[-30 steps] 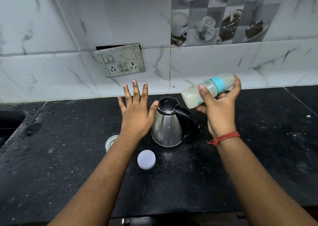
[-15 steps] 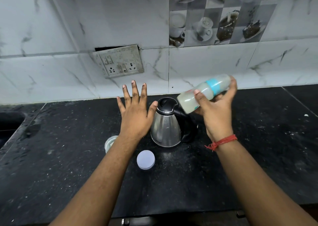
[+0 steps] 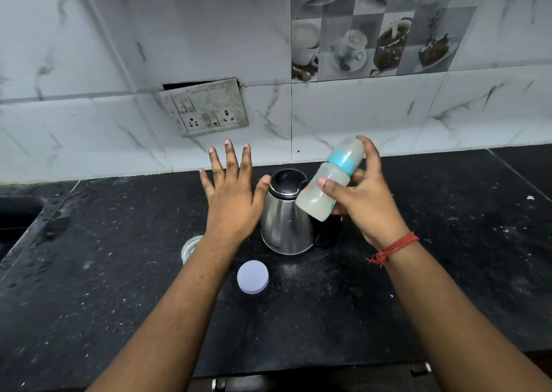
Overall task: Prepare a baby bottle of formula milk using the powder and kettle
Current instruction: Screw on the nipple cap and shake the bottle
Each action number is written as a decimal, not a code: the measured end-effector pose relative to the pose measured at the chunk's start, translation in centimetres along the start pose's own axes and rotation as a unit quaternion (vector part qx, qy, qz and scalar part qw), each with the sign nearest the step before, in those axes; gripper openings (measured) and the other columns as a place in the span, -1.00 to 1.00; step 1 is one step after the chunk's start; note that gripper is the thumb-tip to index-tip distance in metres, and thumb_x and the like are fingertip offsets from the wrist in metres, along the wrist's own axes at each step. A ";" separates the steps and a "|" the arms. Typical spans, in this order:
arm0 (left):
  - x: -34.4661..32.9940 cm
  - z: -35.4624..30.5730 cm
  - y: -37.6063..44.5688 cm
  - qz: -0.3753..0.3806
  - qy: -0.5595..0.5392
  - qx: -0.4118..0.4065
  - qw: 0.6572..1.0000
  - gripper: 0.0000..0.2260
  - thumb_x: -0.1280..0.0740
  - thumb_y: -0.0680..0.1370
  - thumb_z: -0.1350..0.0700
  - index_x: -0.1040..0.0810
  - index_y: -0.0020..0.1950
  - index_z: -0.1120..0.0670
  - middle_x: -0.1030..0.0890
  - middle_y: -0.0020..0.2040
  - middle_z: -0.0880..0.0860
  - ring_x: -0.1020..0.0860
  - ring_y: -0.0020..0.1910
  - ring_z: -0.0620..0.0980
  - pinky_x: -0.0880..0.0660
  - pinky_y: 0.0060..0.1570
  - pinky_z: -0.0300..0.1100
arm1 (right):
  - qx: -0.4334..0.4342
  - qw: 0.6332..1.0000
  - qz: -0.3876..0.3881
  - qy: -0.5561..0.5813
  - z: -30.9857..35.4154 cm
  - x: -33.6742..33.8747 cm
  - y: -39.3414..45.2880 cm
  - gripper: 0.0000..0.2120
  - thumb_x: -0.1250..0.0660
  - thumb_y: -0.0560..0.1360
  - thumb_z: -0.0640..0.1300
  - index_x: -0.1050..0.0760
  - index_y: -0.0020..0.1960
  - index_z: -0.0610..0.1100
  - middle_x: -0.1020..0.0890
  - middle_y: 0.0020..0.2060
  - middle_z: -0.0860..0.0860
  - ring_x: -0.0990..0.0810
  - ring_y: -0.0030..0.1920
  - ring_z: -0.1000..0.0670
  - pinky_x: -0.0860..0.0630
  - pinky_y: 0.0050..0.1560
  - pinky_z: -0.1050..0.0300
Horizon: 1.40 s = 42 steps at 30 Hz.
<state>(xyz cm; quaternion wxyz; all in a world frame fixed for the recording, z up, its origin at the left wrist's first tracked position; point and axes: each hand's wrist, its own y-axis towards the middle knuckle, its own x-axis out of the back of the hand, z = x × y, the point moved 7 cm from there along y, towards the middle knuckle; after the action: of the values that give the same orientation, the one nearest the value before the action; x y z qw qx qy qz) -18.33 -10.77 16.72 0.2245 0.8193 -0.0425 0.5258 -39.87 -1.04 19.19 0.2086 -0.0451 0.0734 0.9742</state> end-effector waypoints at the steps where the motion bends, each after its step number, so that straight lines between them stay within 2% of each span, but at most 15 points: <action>1: 0.0 -0.1 0.0 0.001 0.005 -0.002 1.000 -0.30 0.16 0.64 -0.37 0.14 0.70 -0.07 0.28 0.70 0.04 0.37 0.65 0.14 0.28 0.58 0.32 | -0.004 1.000 0.010 0.003 -0.1 0.0 -0.1 -0.11 -0.50 0.46 -0.31 -0.09 0.55 0.18 -0.59 0.18 -0.11 -0.68 -0.04 0.03 -0.66 -0.22 0.05; 5: 0.0 -0.2 0.0 0.005 0.031 -0.011 0.999 -0.31 0.19 0.64 -0.38 0.17 0.70 -0.09 0.29 0.69 0.04 0.38 0.64 0.16 0.30 0.57 0.32 | 0.049 0.983 -0.144 0.105 1.1 2.3 -0.3 -0.10 -0.46 0.52 -0.27 0.03 0.58 0.16 -0.54 0.27 -0.12 -0.70 0.02 0.08 -0.68 -0.12 -0.09; 7: 0.0 -0.2 -0.1 0.008 0.038 -0.011 0.999 -0.32 0.18 0.64 -0.37 0.19 0.69 -0.10 0.29 0.69 0.04 0.38 0.64 0.16 0.32 0.57 0.31 | 0.064 0.975 -0.174 0.124 1.1 2.8 -0.2 -0.10 -0.44 0.53 -0.28 0.08 0.59 0.13 -0.53 0.29 -0.10 -0.70 0.01 0.12 -0.69 -0.10 -0.10; 12: 0.1 -0.3 0.0 0.002 0.033 -0.011 0.999 -0.31 0.17 0.64 -0.37 0.14 0.70 -0.08 0.26 0.70 0.06 0.35 0.65 0.18 0.27 0.57 0.34 | -0.013 0.999 0.030 -0.012 -0.7 -0.8 -0.5 -0.10 -0.49 0.47 -0.33 -0.06 0.56 0.18 -0.60 0.17 -0.07 -0.68 -0.02 0.02 -0.66 -0.19 0.05; 14: 0.1 -0.3 0.1 0.010 0.030 -0.008 0.999 -0.31 0.18 0.63 -0.37 0.15 0.70 -0.09 0.27 0.70 0.06 0.36 0.65 0.17 0.28 0.57 0.34 | -0.014 1.000 0.000 0.027 -0.9 -0.6 -0.7 -0.10 -0.49 0.47 -0.31 -0.06 0.56 0.18 -0.59 0.21 -0.08 -0.68 0.03 0.01 -0.65 -0.21 0.04; 18: 0.2 -0.2 0.0 0.011 0.022 -0.004 1.000 -0.31 0.16 0.63 -0.36 0.14 0.70 -0.09 0.28 0.70 0.05 0.37 0.65 0.17 0.27 0.57 0.34 | 0.025 0.984 -0.135 0.111 -0.4 0.9 -0.7 -0.10 -0.47 0.51 -0.27 0.01 0.58 0.15 -0.54 0.27 -0.13 -0.71 0.00 0.08 -0.67 -0.18 -0.03; 20: 0.3 -0.1 0.1 0.013 0.016 -0.001 1.000 -0.29 0.18 0.61 -0.38 0.13 0.70 -0.08 0.27 0.70 0.05 0.36 0.65 0.17 0.26 0.57 0.35 | 0.027 0.984 -0.137 0.111 -0.4 0.7 -0.7 -0.12 -0.46 0.52 -0.28 0.02 0.57 0.14 -0.56 0.20 -0.10 -0.70 -0.05 0.09 -0.68 -0.21 -0.03; 24: 0.5 -0.3 0.2 0.008 0.004 -0.001 1.000 -0.27 0.20 0.59 -0.39 0.11 0.70 -0.08 0.26 0.70 0.05 0.35 0.65 0.18 0.25 0.58 0.34 | -0.051 0.995 0.064 -0.053 -1.8 -2.3 -1.3 -0.08 -0.53 0.46 -0.23 -0.04 0.56 0.21 -0.64 0.13 0.00 -0.72 0.02 -0.09 -0.70 -0.22 -0.15; 25: 0.5 -0.3 0.2 0.008 0.003 -0.002 1.000 -0.26 0.21 0.59 -0.39 0.11 0.70 -0.08 0.27 0.70 0.05 0.35 0.65 0.18 0.26 0.58 0.34 | -0.055 0.994 0.073 -0.065 -2.0 -2.4 -1.4 -0.08 -0.54 0.45 -0.21 -0.06 0.55 0.23 -0.64 0.13 0.00 -0.72 0.04 -0.10 -0.70 -0.18 -0.20; 29: 0.6 -0.5 0.3 0.007 0.006 -0.003 1.000 -0.26 0.22 0.59 -0.40 0.11 0.70 -0.08 0.28 0.70 0.05 0.36 0.65 0.18 0.27 0.57 0.34 | -0.007 0.996 -0.062 0.061 -0.8 -0.3 -0.9 -0.10 -0.49 0.49 -0.26 -0.01 0.58 0.18 -0.61 0.17 -0.03 -0.71 0.03 0.01 -0.69 -0.19 -0.08; 31: 0.7 -0.4 0.3 0.006 0.015 -0.003 1.000 -0.27 0.22 0.59 -0.40 0.12 0.70 -0.09 0.28 0.70 0.05 0.38 0.64 0.18 0.28 0.57 0.36 | 0.030 0.989 -0.120 0.082 -0.5 0.9 -0.7 -0.07 -0.50 0.49 -0.21 0.04 0.58 0.18 -0.58 0.23 -0.06 -0.71 0.07 0.00 -0.69 -0.08 -0.16; 34: 0.5 -0.4 0.3 0.009 0.032 -0.003 0.999 -0.29 0.21 0.60 -0.39 0.14 0.70 -0.10 0.29 0.69 0.05 0.39 0.63 0.18 0.29 0.56 0.37 | 0.032 0.998 -0.053 -0.024 -0.5 0.0 -0.6 -0.01 -0.59 0.36 -0.04 -0.02 0.54 0.27 -0.62 0.18 -0.01 -0.71 0.08 -0.10 -0.64 0.08 -0.32; 37: 0.4 -0.4 0.4 0.012 0.041 -0.004 0.999 -0.29 0.21 0.61 -0.39 0.14 0.70 -0.10 0.29 0.69 0.05 0.39 0.63 0.19 0.29 0.56 0.37 | -0.005 0.995 0.060 -0.077 -1.4 -1.7 -1.1 -0.02 -0.60 0.38 -0.12 -0.06 0.54 0.29 -0.63 0.17 0.02 -0.73 0.06 -0.07 -0.66 0.07 -0.21; 40: 0.6 -0.1 0.5 0.011 0.043 0.001 0.999 -0.29 0.22 0.60 -0.39 0.14 0.70 -0.10 0.28 0.69 0.06 0.39 0.63 0.19 0.30 0.56 0.37 | -0.019 0.999 -0.014 0.029 -1.0 -0.3 -0.8 -0.07 -0.51 0.47 -0.25 -0.02 0.58 0.20 -0.59 0.22 -0.06 -0.71 0.04 0.00 -0.68 -0.20 -0.01; 42: 0.8 0.2 0.5 0.006 0.040 0.001 0.999 -0.27 0.25 0.59 -0.41 0.13 0.70 -0.10 0.27 0.70 0.07 0.38 0.63 0.20 0.30 0.55 0.37 | 0.009 0.994 -0.096 0.058 -0.4 1.1 -0.5 -0.08 -0.49 0.49 -0.23 0.02 0.59 0.18 -0.58 0.22 -0.06 -0.71 0.04 0.01 -0.66 -0.21 0.03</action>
<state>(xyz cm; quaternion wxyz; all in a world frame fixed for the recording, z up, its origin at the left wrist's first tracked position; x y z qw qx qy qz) -17.95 -11.15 17.46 0.2215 0.7975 -0.0379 0.5599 -40.65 -0.20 18.55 0.2972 -0.1064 0.0889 0.9447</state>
